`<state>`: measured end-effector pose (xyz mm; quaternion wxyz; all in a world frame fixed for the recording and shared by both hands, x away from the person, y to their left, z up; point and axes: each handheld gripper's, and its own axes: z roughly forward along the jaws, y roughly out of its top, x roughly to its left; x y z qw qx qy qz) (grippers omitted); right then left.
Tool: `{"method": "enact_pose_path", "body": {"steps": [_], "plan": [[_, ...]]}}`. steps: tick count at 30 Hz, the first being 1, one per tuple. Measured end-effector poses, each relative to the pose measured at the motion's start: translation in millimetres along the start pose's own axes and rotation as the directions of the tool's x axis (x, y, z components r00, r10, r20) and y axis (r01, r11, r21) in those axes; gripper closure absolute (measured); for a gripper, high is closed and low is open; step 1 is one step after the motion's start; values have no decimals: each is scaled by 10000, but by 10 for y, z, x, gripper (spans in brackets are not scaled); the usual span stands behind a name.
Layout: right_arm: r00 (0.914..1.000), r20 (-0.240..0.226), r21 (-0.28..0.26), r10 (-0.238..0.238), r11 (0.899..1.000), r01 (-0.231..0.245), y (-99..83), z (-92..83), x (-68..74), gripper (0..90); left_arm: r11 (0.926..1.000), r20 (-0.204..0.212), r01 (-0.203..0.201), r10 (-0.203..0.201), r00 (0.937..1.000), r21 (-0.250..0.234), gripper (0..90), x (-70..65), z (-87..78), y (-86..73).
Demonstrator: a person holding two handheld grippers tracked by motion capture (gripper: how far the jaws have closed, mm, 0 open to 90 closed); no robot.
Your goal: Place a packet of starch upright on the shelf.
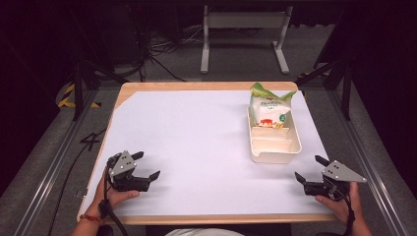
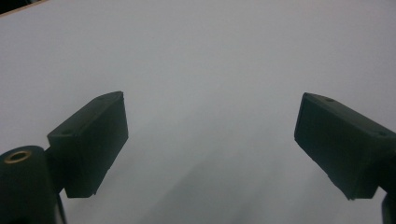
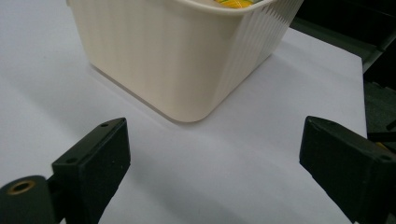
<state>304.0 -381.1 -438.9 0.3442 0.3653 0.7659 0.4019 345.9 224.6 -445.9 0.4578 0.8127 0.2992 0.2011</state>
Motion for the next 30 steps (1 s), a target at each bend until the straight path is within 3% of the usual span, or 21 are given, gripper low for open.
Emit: {"method": "enact_pose_path", "body": {"steps": [8, 30], "plan": [[9999, 73, -339, 99, 9994, -96, 35, -36, -14, 88, 10000, 9, 0, 0, 10000, 10, 106, 12, 16, 10], [9993, 312, -335, 212, 9992, -201, 19, -83, -46, 89, 10000, 32, 32, -32, 10000, 43, 106, 21, 48, 32]]}}
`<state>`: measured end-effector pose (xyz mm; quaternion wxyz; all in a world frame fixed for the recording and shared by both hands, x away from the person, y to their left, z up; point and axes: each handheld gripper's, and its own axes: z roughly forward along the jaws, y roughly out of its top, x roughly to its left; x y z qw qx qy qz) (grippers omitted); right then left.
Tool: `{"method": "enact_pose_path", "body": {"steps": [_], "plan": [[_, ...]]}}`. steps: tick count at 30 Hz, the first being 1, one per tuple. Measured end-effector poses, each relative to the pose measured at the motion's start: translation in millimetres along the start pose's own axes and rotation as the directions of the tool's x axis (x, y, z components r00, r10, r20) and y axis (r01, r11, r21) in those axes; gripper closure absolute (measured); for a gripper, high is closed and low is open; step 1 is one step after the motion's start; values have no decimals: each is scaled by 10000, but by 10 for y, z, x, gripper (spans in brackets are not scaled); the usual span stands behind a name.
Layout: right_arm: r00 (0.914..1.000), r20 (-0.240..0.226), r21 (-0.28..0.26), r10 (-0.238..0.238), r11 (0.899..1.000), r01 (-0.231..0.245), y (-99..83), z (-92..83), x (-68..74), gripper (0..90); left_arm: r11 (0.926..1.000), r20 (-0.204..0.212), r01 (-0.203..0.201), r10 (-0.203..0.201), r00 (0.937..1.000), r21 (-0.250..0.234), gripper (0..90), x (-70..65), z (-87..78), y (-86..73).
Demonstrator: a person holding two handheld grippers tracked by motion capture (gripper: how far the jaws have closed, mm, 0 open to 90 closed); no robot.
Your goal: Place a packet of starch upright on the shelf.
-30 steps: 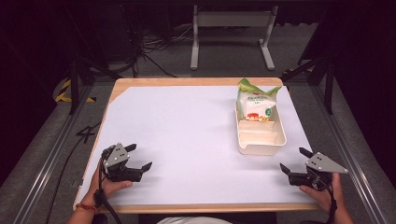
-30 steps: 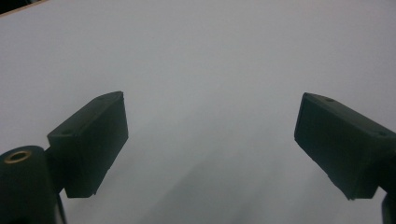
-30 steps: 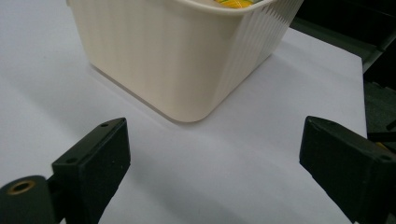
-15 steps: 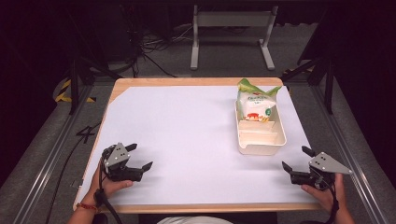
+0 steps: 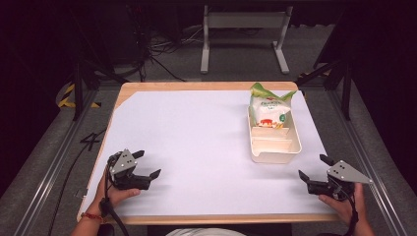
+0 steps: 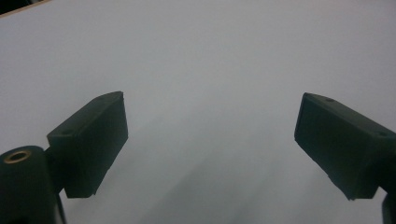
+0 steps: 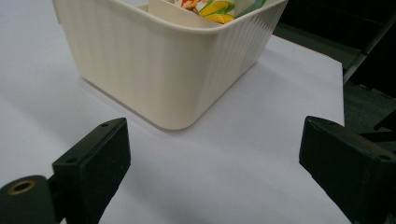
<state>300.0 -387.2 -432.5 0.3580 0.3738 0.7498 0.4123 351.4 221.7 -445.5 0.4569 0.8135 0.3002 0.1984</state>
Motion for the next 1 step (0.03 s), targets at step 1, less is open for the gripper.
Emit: {"method": "enact_pose_path", "body": {"steps": [1], "plan": [[10000, -2, -11, 3, 10000, -3, -2, -3, -2, 89, 10000, 42, -27, 27, 10000, 24, 105, 1, 8, 2]]}}
